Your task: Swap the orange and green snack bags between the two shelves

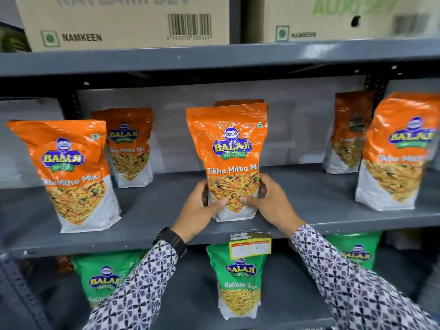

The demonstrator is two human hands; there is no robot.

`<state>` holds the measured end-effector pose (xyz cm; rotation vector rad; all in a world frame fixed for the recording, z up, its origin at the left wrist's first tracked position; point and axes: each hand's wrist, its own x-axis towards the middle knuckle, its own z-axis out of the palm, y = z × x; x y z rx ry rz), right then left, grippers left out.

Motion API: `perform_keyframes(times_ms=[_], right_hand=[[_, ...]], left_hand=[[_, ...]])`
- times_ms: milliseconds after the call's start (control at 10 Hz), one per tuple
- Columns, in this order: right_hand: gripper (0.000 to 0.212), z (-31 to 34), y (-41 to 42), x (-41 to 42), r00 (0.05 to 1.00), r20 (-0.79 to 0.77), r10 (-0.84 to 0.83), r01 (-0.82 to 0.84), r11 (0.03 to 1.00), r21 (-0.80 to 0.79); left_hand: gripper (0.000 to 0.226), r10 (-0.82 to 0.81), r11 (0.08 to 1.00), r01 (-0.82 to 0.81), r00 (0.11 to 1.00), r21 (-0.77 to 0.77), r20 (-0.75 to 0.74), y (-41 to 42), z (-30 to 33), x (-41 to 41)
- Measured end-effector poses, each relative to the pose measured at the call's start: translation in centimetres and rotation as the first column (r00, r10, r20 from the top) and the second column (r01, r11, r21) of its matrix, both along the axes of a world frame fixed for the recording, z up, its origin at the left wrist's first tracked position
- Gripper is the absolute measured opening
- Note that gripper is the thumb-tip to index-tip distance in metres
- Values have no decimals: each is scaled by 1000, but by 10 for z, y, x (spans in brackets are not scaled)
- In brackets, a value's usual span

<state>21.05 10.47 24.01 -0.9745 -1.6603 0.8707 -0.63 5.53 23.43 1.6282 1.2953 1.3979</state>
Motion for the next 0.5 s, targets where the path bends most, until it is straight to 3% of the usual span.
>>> perform_keyframes(times_ms=[200,400,500], right_hand=[[58,-6,-2,33,999,-26,-45,45,999,4],[62,-4,-10,35,999,-32,-24,24,1000,-12],[68,8,-25,37,994,-56,-97,100,994,46]], left_hand=[[72,-26,1000,26,1000,-9,-2,0,2,34],[61,32,999,-33,998,-19,-47,-14,4,41],[64,94,995,-91,994,50,-60,-28,12,48]])
